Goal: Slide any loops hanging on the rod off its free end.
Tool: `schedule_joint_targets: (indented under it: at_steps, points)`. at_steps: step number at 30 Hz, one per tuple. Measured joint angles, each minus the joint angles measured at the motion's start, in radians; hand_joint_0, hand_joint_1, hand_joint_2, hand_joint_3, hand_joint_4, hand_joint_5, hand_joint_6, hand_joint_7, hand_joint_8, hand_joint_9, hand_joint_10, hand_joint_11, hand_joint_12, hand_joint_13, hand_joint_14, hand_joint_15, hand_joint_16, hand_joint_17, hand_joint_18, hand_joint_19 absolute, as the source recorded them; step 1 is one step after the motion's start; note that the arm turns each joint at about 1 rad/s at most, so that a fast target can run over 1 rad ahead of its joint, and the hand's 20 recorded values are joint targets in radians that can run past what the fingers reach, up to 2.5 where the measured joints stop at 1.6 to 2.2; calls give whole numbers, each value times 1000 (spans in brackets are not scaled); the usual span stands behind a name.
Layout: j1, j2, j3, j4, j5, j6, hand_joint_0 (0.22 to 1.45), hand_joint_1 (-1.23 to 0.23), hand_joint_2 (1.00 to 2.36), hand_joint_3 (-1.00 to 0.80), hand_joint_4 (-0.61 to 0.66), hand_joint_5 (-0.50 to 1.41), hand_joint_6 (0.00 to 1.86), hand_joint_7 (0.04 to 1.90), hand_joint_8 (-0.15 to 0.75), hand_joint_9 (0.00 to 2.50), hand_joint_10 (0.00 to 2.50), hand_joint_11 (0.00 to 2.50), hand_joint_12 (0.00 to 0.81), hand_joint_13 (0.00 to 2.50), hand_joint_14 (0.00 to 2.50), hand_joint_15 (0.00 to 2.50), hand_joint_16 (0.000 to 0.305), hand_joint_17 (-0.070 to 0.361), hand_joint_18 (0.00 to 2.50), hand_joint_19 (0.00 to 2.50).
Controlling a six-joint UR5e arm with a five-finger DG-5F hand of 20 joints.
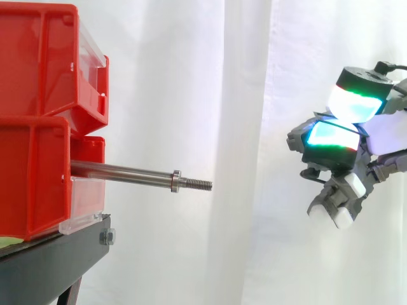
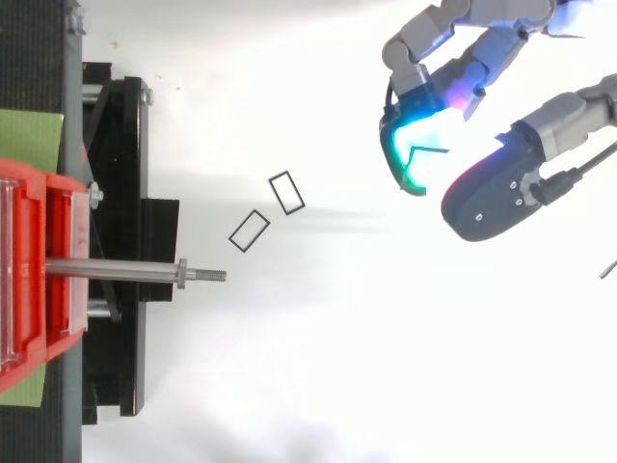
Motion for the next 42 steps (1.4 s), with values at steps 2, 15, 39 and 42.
schedule_joint_targets:
  at_steps: [2, 15, 39, 42]
  points:
    - [0, 0, 0, 8, 0, 0, 614, -678, 1011, -387, 97, -219, 815, 1339, 321, 871, 18, 540, 329, 669, 0, 0, 52, 117, 740, 159]
    - [0, 0, 0, 21, 0, 0, 618, -683, 1010, -391, 102, -218, 818, 1312, 323, 882, 18, 540, 327, 678, 0, 1, 50, 113, 737, 166]
    - [0, 0, 0, 21, 0, 0, 611, -679, 1012, -367, 112, -216, 818, 1335, 324, 897, 17, 572, 330, 662, 0, 0, 51, 114, 736, 158]
    - [0, 0, 0, 21, 0, 0, 611, -681, 1013, -366, 111, -216, 819, 1333, 325, 896, 19, 572, 331, 661, 0, 0, 51, 114, 737, 165]
